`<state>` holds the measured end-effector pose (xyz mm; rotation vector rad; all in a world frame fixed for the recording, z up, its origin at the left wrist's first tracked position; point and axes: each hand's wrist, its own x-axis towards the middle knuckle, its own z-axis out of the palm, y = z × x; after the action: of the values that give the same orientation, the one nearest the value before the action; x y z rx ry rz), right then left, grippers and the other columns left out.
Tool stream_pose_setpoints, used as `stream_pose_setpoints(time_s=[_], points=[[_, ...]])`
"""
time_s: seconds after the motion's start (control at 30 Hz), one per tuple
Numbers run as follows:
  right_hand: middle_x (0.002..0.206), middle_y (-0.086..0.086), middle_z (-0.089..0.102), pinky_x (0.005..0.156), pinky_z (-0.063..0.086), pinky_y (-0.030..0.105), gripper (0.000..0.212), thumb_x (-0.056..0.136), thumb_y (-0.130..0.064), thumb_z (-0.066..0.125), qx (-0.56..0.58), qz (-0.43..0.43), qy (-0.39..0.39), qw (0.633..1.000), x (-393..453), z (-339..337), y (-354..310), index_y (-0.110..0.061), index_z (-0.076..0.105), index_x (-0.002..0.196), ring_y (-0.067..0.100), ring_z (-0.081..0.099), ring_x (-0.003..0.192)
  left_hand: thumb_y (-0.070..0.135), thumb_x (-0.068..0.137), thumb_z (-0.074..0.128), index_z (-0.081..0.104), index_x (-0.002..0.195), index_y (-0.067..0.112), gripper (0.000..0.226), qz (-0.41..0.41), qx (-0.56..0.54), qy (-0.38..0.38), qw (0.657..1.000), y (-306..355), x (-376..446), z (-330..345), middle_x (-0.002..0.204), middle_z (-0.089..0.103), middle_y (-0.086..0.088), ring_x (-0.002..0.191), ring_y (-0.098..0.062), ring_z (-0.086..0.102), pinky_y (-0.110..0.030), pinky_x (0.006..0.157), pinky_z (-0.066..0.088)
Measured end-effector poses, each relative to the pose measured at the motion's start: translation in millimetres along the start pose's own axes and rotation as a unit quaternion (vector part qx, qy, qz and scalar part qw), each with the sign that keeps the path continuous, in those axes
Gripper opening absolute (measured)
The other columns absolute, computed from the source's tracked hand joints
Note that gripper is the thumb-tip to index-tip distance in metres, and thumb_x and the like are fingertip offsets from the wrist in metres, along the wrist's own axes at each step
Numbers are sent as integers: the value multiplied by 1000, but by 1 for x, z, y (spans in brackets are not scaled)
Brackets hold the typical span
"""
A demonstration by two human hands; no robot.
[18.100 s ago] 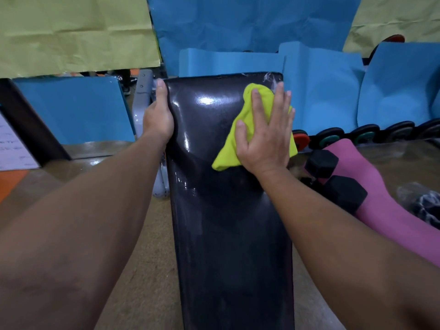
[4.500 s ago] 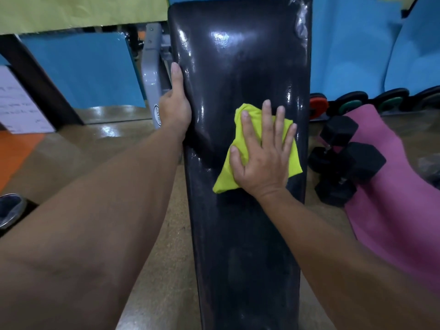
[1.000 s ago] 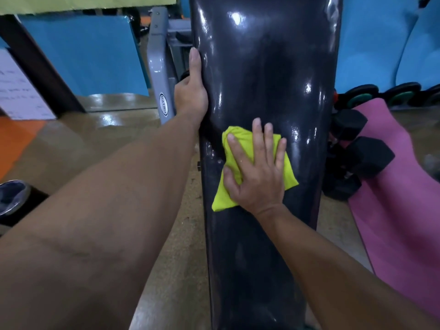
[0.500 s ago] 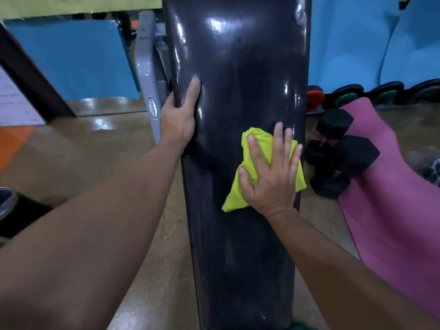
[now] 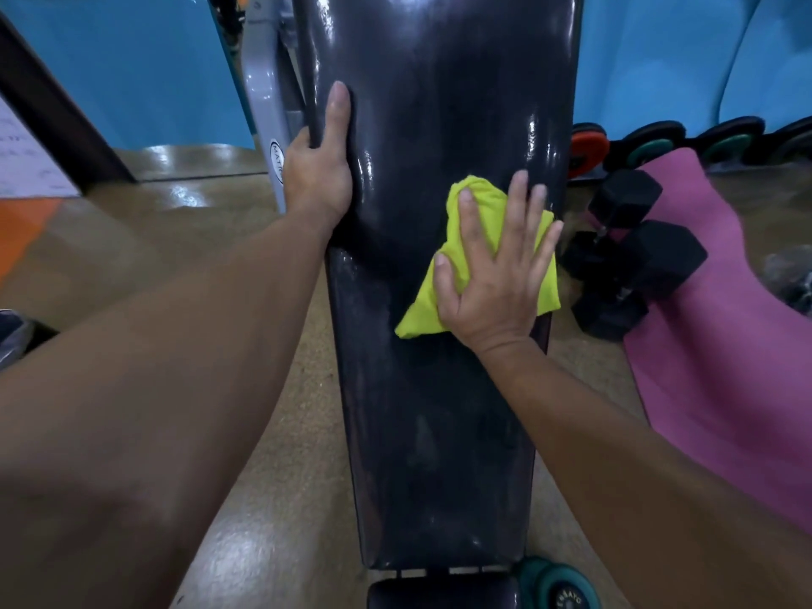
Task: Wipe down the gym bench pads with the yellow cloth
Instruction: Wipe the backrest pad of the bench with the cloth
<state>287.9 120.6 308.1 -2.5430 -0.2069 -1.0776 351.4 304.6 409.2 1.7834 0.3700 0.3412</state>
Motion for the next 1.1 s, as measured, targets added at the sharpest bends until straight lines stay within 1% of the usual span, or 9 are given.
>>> stream_pose_setpoints(time_s=[0.17, 0.4, 0.5, 0.63, 0.73, 0.83, 0.93, 1.03, 1.1], points=[[168, 25, 22, 123, 10, 72, 64, 99, -48, 50, -3, -62, -47, 997, -29, -2, 20, -27, 41, 159, 45, 15, 157, 81, 93, 48, 67, 97, 36, 49, -2, 10, -5, 1000, 2, 0, 0, 104, 70, 18, 112, -11, 66, -33, 113, 48], [167, 28, 19, 117, 17, 77, 65, 100, -49, 46, 26, 29, -5, 999, -8, -6, 23, -24, 39, 160, 47, 12, 157, 78, 97, 44, 66, 108, 35, 50, -2, 10, -5, 1000, 1, -2, 0, 104, 68, 20, 114, -11, 63, -28, 112, 44], [167, 27, 22, 119, 11, 76, 63, 101, -47, 47, -3, -6, -6, 1000, -9, -2, 8, -25, 39, 160, 47, 16, 156, 82, 94, 43, 69, 115, 32, 60, -12, 13, -5, 1000, 0, -2, 0, 116, 70, 13, 117, -14, 63, -35, 115, 45], [167, 27, 22, 121, 10, 74, 63, 101, -47, 44, -4, -61, -35, 998, -24, -5, 28, -25, 36, 160, 46, 15, 157, 79, 97, 42, 68, 118, 32, 57, -16, 11, -4, 1000, 2, -2, 2, 108, 66, 16, 116, -13, 61, -32, 114, 43], [167, 30, 20, 122, 9, 73, 61, 103, -43, 39, 5, -53, -30, 998, -20, -9, 40, -21, 35, 160, 49, 14, 156, 78, 97, 43, 66, 106, 34, 51, -13, 11, 1, 1000, 2, -2, 1, 101, 65, 19, 114, -13, 61, -30, 113, 44], [165, 34, 19, 126, 4, 65, 60, 106, -38, 37, 22, -16, -2, 1000, -4, -7, 25, -12, 36, 160, 52, 13, 155, 84, 91, 45, 68, 95, 36, 54, -11, 6, -2, 1000, -1, -1, -1, 108, 71, 15, 113, -13, 65, -35, 114, 46], [163, 35, 22, 127, 5, 62, 58, 107, -32, 35, 32, -32, 4, 999, -5, -3, 14, -5, 37, 158, 54, 16, 153, 83, 91, 45, 67, 89, 38, 50, -5, 6, -7, 1000, -4, 0, -1, 107, 72, 16, 111, -12, 66, -36, 113, 48], [165, 32, 22, 127, 7, 62, 55, 110, -32, 30, 44, -61, -22, 997, -26, -3, 29, -7, 33, 159, 52, 14, 154, 83, 92, 46, 69, 89, 36, 52, -10, 3, -11, 1000, -3, 1, -1, 105, 74, 15, 108, -10, 67, -35, 112, 48], [167, 30, 17, 127, 5, 61, 57, 110, -35, 26, 45, -40, -31, 998, -34, -5, 39, -11, 25, 162, 50, 10, 156, 79, 95, 47, 68, 86, 36, 49, -12, 1, -7, 1000, -1, 0, 0, 100, 72, 17, 108, -10, 66, -30, 110, 47]])
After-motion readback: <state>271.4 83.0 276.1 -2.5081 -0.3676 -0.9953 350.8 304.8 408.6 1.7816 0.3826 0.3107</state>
